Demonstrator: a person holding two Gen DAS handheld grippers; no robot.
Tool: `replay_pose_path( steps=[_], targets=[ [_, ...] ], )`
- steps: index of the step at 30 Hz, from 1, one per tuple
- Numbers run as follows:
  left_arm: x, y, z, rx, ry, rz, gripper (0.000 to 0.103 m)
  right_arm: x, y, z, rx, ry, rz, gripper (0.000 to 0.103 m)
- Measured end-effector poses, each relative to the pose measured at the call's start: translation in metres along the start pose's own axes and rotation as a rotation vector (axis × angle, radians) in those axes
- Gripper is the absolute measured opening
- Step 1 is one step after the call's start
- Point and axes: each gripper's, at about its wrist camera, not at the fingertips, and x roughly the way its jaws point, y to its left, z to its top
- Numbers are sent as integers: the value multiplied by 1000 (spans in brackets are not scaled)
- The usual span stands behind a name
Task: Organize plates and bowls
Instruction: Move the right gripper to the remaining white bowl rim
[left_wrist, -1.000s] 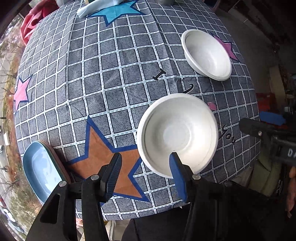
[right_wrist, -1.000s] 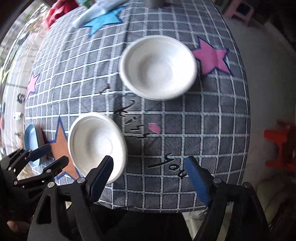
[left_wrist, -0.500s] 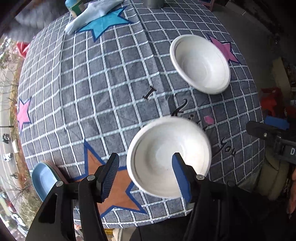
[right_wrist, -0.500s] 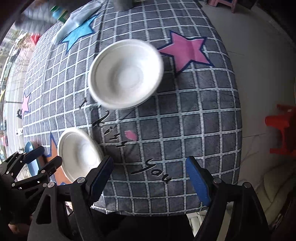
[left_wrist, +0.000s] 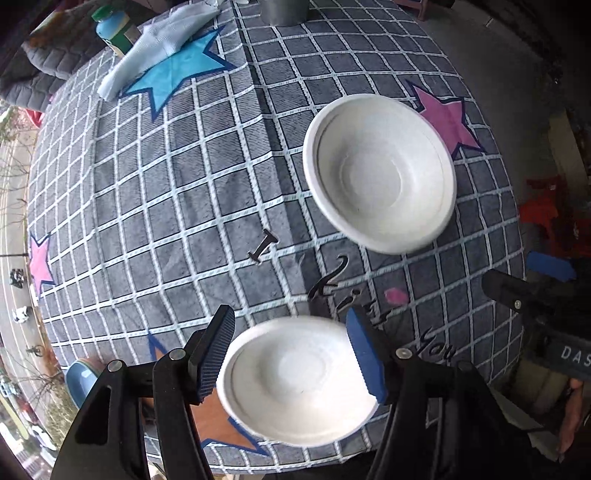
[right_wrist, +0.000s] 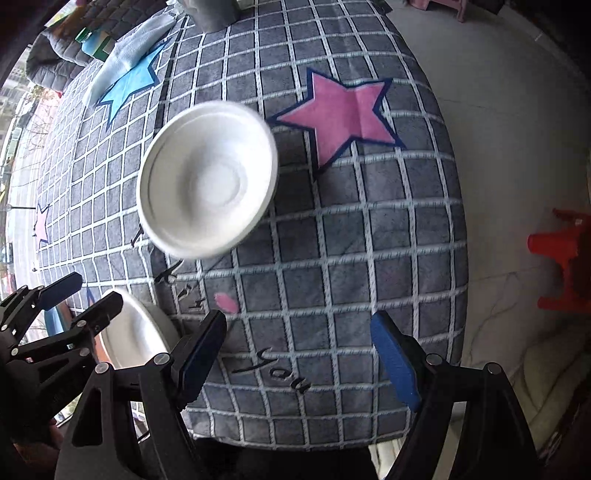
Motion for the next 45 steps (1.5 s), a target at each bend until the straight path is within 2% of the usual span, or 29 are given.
replay_pose_path(
  steps=[13, 17, 20, 24, 31, 34, 36, 38, 40, 45],
  targets=[
    [28, 12, 52, -95, 49, -39, 67, 16, -1, 51, -64, -16, -31, 81],
    [37, 14, 57, -120, 67, -44, 67, 23, -1, 64, -79, -5, -40, 81],
    [44, 16, 64, -155, 78, -82, 67, 30, 2, 73, -102, 4, -39, 81],
    [47, 19, 73, -169, 105, -89, 67, 27, 17, 91, -149, -24, -49, 81],
    [35, 40, 82, -290, 79, -167, 67, 23, 3, 117, -118, -31, -39, 81],
    [33, 42, 94, -312, 66, -173, 67, 23, 0, 129, -134, -40, -42, 81],
    [36, 45, 103, -321, 67, -168, 67, 23, 4, 137, -169, -65, -50, 73],
    [41, 44, 107, -338, 56, -163, 67, 26, 9, 145, -204, -63, -63, 56],
    [46, 44, 111, -368, 41, -170, 67, 29, 17, 158, -227, -52, -79, 45],
    [63, 42, 121, -415, 41, -168, 67, 37, 30, 164, -280, -52, -101, 44]
  ],
)
